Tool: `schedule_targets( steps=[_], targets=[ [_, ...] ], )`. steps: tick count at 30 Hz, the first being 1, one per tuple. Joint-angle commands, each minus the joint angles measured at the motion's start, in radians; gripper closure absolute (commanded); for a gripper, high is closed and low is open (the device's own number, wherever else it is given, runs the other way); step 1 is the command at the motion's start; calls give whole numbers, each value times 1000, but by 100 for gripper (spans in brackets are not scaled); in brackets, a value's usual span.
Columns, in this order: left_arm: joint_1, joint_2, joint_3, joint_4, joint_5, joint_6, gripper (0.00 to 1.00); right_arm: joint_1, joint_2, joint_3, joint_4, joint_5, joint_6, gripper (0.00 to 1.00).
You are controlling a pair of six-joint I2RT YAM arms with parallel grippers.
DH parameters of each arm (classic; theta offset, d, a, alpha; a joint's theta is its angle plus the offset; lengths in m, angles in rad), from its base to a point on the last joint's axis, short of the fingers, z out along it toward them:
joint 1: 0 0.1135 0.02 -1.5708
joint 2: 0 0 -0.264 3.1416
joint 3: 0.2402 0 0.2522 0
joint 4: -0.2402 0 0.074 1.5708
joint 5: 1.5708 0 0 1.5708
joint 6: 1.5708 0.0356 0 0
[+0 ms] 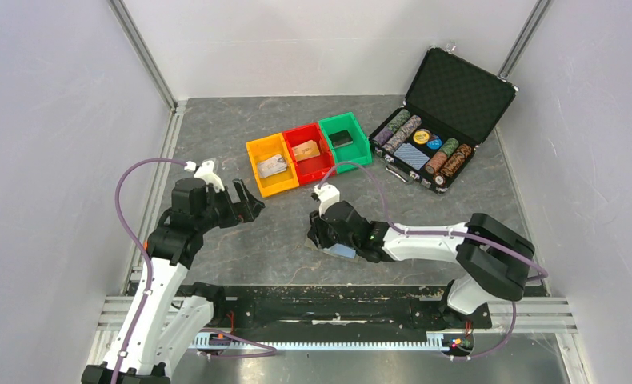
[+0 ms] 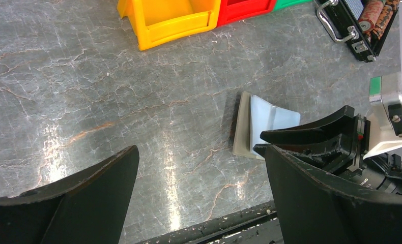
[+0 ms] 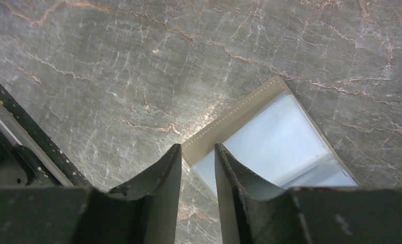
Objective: Take the credit cards out of the card holder
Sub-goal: Move the card holder to the center of the board, then reset both arms
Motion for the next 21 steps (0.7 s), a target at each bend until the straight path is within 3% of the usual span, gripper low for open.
schedule_targets(
  steps=[1,7,12,21],
  targets=[
    [-2,-7,6,24,31,53,0,3,-84,38,-60,45,-58,62],
    [-3,-87,-34,152,279,33,0,-11,-313,-50,-115,309,-170,38],
    [-9,-141,-42,204,354,24,0,-13,-530,-99,-186,441,-182,2],
    [-14,-196,-52,237,368,12,0,-13,-844,-262,-223,513,-35,2]
  ],
)
